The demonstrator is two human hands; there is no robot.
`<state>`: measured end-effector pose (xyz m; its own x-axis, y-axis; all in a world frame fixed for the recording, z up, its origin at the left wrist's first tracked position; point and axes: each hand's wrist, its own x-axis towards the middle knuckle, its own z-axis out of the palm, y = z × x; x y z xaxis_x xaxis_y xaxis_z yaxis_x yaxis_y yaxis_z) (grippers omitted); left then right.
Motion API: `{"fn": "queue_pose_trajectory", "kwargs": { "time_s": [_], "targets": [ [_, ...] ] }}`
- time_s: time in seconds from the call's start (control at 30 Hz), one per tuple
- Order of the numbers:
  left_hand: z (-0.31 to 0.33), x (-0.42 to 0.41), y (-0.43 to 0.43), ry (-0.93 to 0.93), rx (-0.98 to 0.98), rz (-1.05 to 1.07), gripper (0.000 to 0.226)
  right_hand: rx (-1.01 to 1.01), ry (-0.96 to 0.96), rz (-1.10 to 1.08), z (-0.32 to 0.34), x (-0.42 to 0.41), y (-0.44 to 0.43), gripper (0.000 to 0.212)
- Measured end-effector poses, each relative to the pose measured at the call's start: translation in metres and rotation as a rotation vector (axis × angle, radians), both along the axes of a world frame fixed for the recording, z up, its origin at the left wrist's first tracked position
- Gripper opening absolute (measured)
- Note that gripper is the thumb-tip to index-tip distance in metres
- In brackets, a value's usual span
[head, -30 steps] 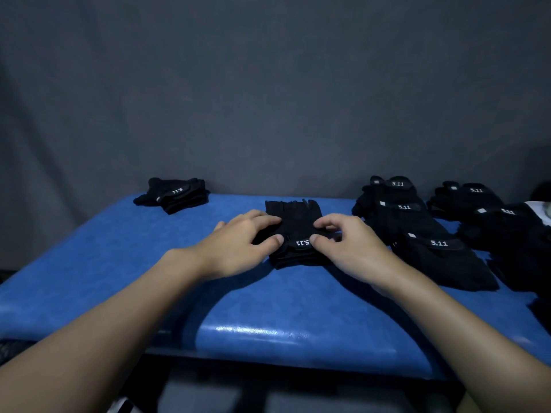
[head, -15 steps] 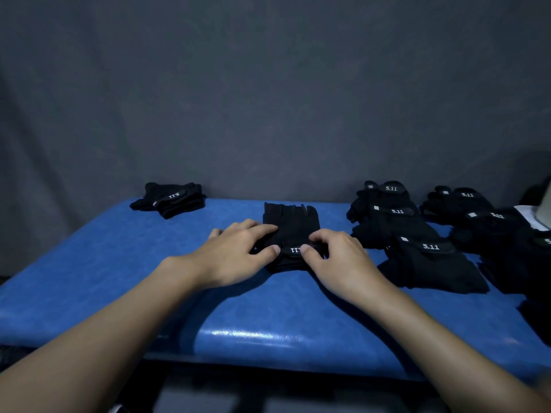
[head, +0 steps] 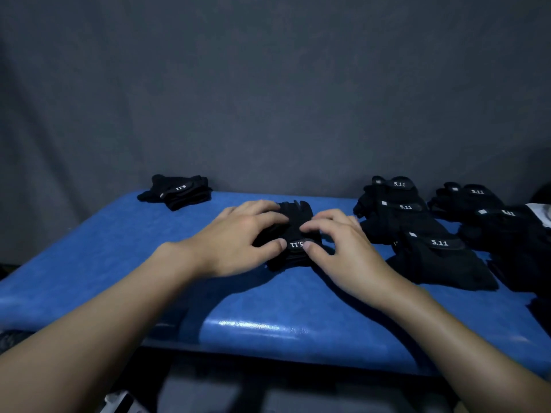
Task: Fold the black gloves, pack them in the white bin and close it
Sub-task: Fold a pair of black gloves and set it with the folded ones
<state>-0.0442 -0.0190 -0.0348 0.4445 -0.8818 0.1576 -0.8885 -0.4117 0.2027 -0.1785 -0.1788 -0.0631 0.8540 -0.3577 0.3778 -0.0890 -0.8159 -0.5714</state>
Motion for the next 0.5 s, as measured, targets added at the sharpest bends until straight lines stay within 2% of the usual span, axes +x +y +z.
{"fn": "queue_pose_trajectory", "kwargs": {
  "time_s": [0.1,0.2,0.5],
  "targets": [
    [0.0,-0.003,0.003,0.036,0.065,-0.067,0.062,-0.026,0.073,0.046,-0.001,-0.002,-0.004,0.028],
    [-0.006,0.0,0.006,0.009,0.126,-0.069,0.066,-0.03,0.092,0.063,-0.003,-0.002,-0.006,0.028],
    [-0.009,0.003,0.009,-0.036,0.113,-0.11,0.055,-0.048,0.074,0.076,-0.001,-0.003,-0.008,0.017]
  ]
}}
